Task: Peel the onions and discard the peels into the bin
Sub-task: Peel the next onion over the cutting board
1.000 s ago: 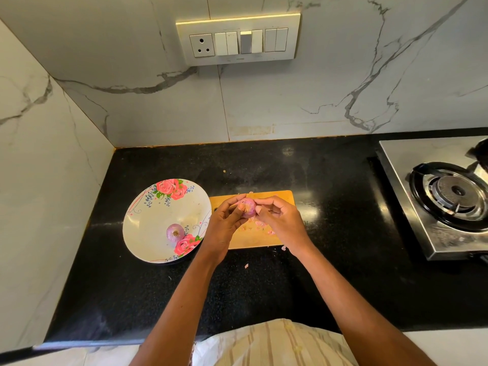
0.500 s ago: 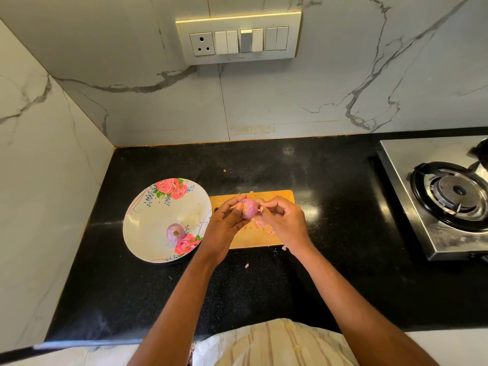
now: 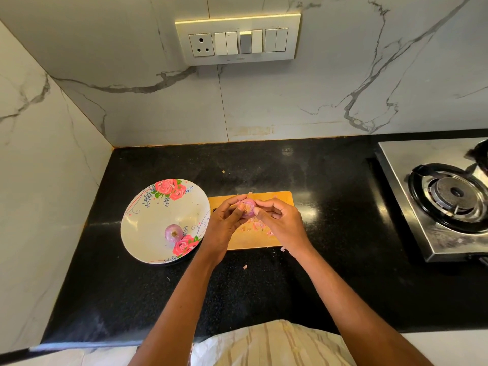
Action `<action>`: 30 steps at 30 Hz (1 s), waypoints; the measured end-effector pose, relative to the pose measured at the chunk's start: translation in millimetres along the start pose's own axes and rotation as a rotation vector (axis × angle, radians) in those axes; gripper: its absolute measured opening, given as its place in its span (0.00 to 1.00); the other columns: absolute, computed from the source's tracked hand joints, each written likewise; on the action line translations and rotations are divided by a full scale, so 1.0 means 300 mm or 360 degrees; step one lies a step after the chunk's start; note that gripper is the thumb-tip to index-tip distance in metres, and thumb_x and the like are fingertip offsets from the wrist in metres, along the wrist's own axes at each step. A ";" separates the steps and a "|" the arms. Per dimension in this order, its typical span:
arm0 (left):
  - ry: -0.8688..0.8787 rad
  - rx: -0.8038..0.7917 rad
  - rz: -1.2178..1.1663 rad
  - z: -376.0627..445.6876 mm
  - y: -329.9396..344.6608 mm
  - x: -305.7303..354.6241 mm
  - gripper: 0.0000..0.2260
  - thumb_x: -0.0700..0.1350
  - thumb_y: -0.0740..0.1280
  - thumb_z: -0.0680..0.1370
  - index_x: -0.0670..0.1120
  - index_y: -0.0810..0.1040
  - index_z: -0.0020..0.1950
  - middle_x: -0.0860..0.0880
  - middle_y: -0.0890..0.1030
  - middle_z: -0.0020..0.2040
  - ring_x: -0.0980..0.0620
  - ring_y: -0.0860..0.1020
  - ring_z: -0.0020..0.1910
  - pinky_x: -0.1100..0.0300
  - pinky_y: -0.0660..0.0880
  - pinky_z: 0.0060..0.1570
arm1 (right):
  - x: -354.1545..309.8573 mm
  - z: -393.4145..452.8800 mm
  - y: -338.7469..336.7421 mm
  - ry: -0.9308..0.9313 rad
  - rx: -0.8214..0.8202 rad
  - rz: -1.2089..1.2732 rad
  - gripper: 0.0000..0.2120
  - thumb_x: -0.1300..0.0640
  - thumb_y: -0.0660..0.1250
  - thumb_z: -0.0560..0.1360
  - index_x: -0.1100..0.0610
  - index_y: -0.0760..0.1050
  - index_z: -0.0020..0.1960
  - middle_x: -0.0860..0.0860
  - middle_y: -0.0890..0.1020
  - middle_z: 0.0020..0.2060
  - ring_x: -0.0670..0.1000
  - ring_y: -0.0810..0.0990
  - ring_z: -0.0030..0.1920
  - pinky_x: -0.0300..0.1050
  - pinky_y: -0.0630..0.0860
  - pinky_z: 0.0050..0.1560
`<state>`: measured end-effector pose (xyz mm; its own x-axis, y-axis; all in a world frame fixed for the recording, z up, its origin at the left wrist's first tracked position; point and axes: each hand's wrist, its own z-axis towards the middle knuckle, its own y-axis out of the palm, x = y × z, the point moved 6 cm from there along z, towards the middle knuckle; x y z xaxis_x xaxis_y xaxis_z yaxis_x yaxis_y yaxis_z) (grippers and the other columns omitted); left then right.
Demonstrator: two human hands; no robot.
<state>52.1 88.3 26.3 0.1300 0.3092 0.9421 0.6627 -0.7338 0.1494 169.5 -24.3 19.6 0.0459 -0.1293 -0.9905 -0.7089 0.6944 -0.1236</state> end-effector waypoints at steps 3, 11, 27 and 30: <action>0.0002 -0.0024 0.0033 0.003 -0.003 0.004 0.13 0.47 0.65 0.82 0.52 0.78 0.66 0.49 0.83 0.61 0.50 0.82 0.60 0.60 0.80 0.56 | 0.002 0.001 -0.008 0.0003 0.0013 -0.0007 0.10 0.59 0.74 0.77 0.58 0.84 0.58 0.49 0.87 0.52 0.46 0.85 0.55 0.54 0.82 0.59; -0.0005 -0.0040 0.0051 0.000 -0.001 0.007 0.11 0.45 0.64 0.83 0.53 0.79 0.63 0.53 0.84 0.58 0.52 0.83 0.59 0.62 0.80 0.53 | 0.024 0.008 -0.011 -0.0038 0.0016 -0.0060 0.07 0.59 0.73 0.78 0.59 0.84 0.55 0.49 0.86 0.49 0.51 0.86 0.53 0.59 0.83 0.56; -0.0046 0.0083 -0.0051 0.008 -0.011 -0.011 0.11 0.46 0.66 0.82 0.54 0.79 0.63 0.49 0.82 0.62 0.49 0.82 0.60 0.60 0.80 0.56 | -0.008 -0.001 -0.002 0.0038 0.0049 0.0064 0.10 0.59 0.73 0.78 0.56 0.82 0.59 0.48 0.86 0.54 0.45 0.85 0.54 0.46 0.83 0.55; -0.0085 0.0081 -0.0060 0.012 -0.011 -0.023 0.12 0.47 0.67 0.81 0.52 0.78 0.64 0.47 0.83 0.59 0.49 0.83 0.58 0.59 0.81 0.54 | -0.009 0.000 0.000 0.0021 0.0049 0.0009 0.10 0.57 0.74 0.77 0.55 0.83 0.58 0.46 0.86 0.53 0.44 0.84 0.54 0.45 0.82 0.56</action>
<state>51.6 90.8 18.3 0.1425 0.3689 0.9185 0.7045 -0.6896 0.1677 169.2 -23.9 22.2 0.0326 -0.1342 -0.9904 -0.6873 0.7165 -0.1197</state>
